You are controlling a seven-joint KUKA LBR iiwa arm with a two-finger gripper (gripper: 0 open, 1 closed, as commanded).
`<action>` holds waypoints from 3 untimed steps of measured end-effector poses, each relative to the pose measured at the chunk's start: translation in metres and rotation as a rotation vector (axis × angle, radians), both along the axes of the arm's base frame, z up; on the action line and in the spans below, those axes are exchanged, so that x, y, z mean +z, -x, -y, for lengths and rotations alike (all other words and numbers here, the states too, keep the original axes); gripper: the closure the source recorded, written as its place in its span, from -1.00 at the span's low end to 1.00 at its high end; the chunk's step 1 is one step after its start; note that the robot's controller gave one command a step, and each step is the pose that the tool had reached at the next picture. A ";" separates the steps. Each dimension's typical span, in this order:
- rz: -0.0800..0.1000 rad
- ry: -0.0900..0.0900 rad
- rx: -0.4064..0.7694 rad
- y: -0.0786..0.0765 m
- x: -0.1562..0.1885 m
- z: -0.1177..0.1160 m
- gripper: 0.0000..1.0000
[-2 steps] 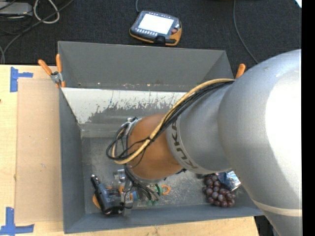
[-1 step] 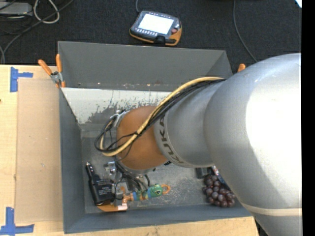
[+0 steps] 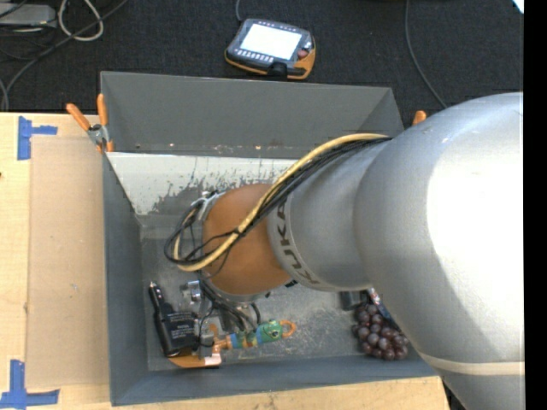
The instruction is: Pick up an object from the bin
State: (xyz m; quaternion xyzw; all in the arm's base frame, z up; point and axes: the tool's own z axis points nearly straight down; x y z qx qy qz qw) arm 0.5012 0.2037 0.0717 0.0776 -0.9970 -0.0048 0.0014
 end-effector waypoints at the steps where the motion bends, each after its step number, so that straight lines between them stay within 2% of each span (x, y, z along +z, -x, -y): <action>1: 0.009 -0.001 0.065 0.019 0.001 -0.025 1.00; 2: 0.008 0.000 0.015 0.002 0.080 0.006 1.00; 3: 0.000 0.003 0.028 0.009 0.081 0.003 1.00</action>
Offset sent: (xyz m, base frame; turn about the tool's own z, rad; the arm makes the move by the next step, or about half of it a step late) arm -0.0042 -0.0047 0.0766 -0.0205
